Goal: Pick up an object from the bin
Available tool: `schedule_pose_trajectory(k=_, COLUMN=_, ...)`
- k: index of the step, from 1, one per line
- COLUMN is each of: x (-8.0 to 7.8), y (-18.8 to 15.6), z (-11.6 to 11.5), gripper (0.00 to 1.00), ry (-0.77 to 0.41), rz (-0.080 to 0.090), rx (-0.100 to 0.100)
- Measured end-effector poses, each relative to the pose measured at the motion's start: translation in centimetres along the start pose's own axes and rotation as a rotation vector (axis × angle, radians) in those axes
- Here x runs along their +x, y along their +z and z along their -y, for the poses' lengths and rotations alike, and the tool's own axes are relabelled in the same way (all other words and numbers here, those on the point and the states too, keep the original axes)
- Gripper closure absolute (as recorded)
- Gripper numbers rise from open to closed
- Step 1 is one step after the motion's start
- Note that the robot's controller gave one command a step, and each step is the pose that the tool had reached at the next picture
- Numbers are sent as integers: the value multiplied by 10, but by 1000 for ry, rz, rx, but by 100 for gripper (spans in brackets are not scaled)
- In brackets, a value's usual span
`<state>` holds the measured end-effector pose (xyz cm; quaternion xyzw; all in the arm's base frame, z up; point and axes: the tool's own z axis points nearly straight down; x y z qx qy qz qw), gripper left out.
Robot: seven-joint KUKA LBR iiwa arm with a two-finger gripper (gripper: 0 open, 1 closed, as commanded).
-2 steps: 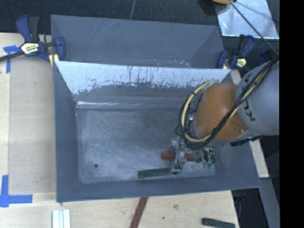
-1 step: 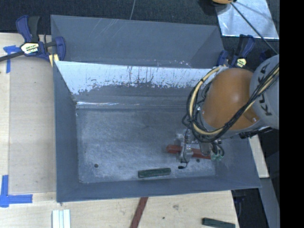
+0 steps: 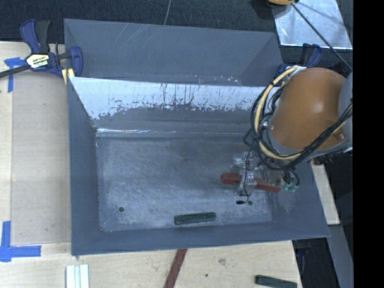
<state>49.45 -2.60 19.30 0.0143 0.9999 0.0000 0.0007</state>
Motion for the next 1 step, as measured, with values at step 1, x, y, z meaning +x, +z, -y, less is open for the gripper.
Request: schedule_pose_trajectory(k=1, x=-26, y=-48, z=-23, gripper=100, ry=-13, rz=2, rx=0)
